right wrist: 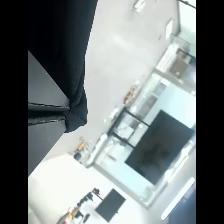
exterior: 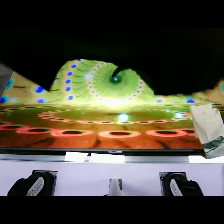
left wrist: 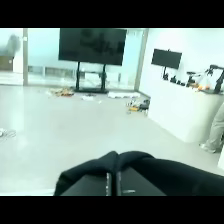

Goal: Fold the shirts.

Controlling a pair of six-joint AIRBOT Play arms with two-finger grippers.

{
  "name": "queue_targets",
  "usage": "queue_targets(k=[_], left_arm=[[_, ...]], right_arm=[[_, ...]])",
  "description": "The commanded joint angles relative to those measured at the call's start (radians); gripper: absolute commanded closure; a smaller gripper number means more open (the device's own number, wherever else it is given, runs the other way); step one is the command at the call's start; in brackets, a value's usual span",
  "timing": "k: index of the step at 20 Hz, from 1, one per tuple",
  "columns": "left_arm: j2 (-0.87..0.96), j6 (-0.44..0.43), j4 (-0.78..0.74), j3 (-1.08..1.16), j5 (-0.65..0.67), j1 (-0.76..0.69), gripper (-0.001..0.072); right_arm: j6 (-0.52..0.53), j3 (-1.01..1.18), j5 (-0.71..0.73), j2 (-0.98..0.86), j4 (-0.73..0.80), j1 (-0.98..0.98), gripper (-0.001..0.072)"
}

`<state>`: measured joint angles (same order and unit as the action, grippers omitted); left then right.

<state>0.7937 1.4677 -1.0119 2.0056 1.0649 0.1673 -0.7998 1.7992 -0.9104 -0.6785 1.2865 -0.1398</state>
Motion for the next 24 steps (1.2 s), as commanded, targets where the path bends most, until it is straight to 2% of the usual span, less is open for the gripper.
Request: queue_targets(k=[1,4,6,10,12,15,17,20,24], left_arm=[[-0.026,0.027,-0.051,-0.014,0.092,0.001,0.0673],[-0.015,0.031,-0.051,-0.014,0.101,0.001,0.0673],[0.022,0.061,-0.059,-0.016,0.153,0.001,0.0673],[0.173,0.063,-0.063,-0.142,0.429,0.001,0.0674],[0.239,0.026,-0.067,-0.297,0.416,0.001,0.0674],[0.348,0.021,-0.066,-0.536,0.266,0.000,0.0673],[0.442,0.021,-0.066,-0.608,0.185,0.000,0.0673],[0.591,0.012,-0.065,-0.612,0.118,-0.012,0.0673],[0.715,0.010,-0.053,-0.605,-0.030,-0.038,0.0673]], right_arm=[[-0.021,0.011,-0.088,0.056,0.066,0.000,0.0690],[-0.039,0.010,-0.147,0.040,0.105,0.000,0.0690],[-0.039,0.010,-0.227,-0.009,0.157,0.000,0.0689],[-0.057,-0.021,-0.544,-0.247,0.204,0.000,0.0689],[-0.073,-0.098,-0.642,-0.393,0.183,0.000,0.0689],[-0.101,-0.170,-0.549,-0.608,0.061,0.001,0.0689],[-0.144,-0.170,-0.460,-0.727,-0.042,0.001,0.0689],[-0.252,-0.170,-0.365,-0.861,-0.076,0.002,0.0688],[-0.252,-0.170,-0.266,-0.975,-0.080,0.002,0.0688]])
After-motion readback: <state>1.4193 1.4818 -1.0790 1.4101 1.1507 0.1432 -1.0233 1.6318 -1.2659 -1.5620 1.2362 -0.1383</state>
